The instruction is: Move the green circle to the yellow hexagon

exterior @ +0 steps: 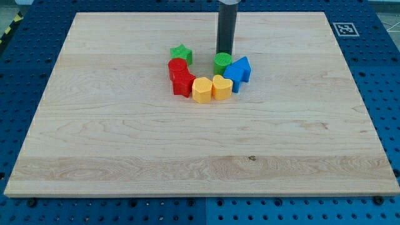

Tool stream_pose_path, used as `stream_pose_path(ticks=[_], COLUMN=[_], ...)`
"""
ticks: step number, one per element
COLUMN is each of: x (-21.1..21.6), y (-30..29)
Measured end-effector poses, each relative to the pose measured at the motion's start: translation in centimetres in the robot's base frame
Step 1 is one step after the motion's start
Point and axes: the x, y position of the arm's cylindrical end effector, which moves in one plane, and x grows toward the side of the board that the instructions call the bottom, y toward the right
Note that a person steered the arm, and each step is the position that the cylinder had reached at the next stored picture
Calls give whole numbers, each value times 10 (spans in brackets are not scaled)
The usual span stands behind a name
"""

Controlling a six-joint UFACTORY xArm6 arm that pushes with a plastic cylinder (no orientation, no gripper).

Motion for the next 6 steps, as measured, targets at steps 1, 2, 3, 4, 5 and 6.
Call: stream_pose_path(ticks=[1,2,3,4,5,6], x=[0,-5,-19,-15,-7,6], y=[-14,-18,-12,5,20,15])
